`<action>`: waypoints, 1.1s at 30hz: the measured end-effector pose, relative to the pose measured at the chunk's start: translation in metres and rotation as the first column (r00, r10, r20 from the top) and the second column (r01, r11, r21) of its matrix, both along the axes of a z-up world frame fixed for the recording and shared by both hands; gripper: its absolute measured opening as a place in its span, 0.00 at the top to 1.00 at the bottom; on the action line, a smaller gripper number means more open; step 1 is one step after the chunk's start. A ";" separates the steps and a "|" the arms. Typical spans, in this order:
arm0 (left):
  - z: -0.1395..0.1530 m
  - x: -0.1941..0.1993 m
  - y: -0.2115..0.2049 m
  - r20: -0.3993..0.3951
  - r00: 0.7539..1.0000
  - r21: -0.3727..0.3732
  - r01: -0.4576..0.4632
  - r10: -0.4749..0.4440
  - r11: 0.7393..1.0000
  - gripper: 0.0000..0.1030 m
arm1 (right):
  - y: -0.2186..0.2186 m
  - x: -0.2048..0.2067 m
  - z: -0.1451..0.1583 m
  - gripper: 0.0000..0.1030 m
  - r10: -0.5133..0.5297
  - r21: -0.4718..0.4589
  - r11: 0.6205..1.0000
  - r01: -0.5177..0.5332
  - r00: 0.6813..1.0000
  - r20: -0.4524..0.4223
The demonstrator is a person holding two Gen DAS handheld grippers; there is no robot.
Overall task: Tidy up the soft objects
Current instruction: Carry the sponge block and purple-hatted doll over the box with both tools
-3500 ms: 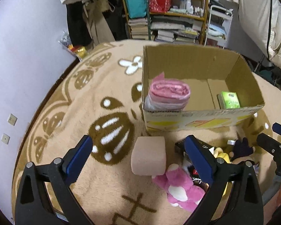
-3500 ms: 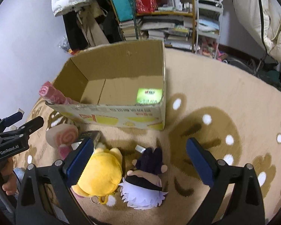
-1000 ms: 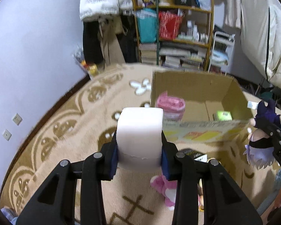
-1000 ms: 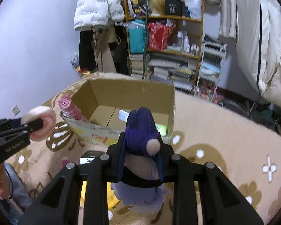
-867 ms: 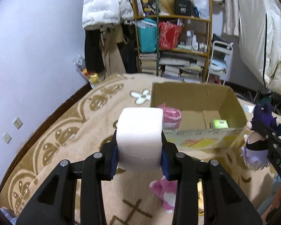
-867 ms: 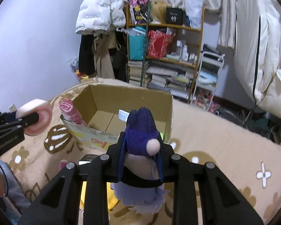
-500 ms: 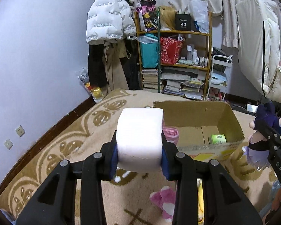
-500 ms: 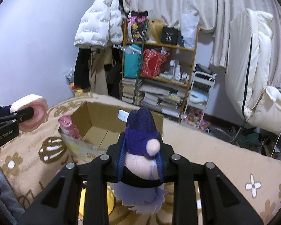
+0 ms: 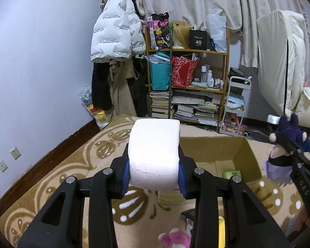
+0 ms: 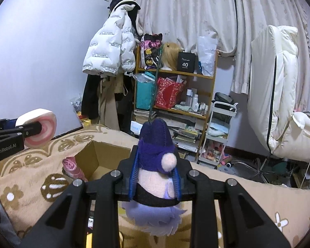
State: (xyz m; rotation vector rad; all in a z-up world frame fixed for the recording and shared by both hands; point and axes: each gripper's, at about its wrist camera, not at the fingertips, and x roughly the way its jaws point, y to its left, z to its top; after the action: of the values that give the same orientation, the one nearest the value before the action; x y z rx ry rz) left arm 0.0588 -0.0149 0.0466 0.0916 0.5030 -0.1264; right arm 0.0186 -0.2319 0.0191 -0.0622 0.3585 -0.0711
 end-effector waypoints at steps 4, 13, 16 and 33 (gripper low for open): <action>0.007 0.005 -0.009 0.034 0.999 0.017 0.018 -0.018 1.000 0.65 | -0.003 0.009 0.001 0.71 0.004 0.013 1.000 -0.005 1.000 0.013; 0.006 0.024 -0.028 0.066 0.997 0.065 0.030 -0.035 0.997 0.65 | -0.005 0.022 0.007 0.71 0.018 0.011 1.000 -0.019 0.996 0.083; 0.003 0.031 -0.033 0.063 0.997 0.076 0.038 -0.043 0.996 0.65 | -0.004 0.029 0.006 0.71 0.025 0.006 1.000 -0.025 0.997 0.080; -0.022 0.064 -0.051 -0.038 0.996 0.084 0.087 -0.084 0.993 0.64 | -0.024 0.058 -0.020 0.71 0.005 0.063 0.998 -0.004 1.000 -0.021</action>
State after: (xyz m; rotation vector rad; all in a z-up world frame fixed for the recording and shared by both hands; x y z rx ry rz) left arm 0.1230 -0.0657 0.0243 0.1950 0.5388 -0.1909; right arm 0.0770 -0.2557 -0.0011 -0.0011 0.3813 -0.0543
